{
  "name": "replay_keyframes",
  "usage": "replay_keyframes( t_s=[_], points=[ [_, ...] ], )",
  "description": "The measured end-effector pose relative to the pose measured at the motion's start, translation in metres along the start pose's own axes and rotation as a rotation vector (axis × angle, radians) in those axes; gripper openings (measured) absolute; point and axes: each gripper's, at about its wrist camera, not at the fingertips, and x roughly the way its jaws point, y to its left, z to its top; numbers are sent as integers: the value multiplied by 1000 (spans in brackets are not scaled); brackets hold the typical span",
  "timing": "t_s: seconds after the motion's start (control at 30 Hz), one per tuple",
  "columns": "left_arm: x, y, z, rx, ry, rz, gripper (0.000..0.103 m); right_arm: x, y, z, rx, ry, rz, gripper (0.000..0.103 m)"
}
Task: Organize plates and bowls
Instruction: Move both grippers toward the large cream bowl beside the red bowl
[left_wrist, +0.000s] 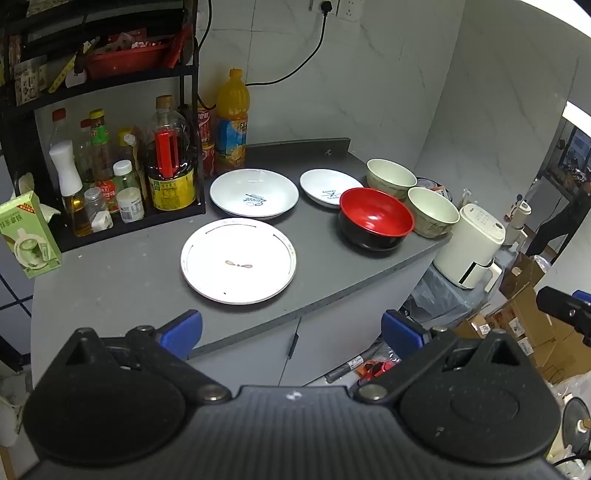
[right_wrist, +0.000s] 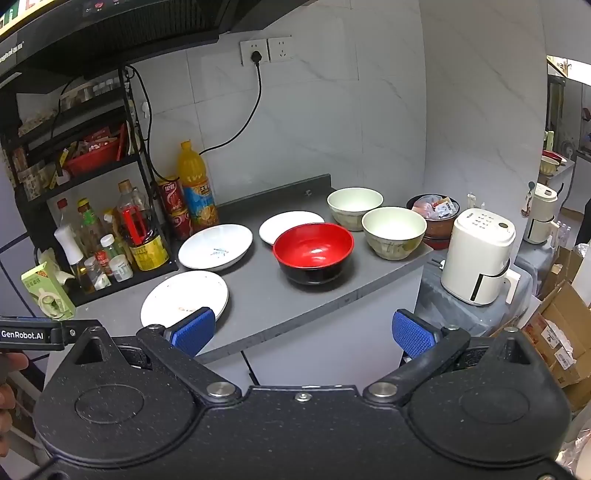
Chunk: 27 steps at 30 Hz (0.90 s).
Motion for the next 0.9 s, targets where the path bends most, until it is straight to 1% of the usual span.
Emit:
replay_keyframes(
  t_s=[0.23,0.3,0.5,0.9],
  points=[
    [2,-2,2,3,0,3,102,9,3,4,3,3,-2,103],
    [1,-3,2,3,-1,2,102,3,-2,1,5,-2,0,103],
    [5,-7,2,11,0,1,102,5,-3,-2,13,-6,5,103],
    [5,-10,2,15,-4,-4,102,5,-6,1,4,2,-17,103]
  ],
)
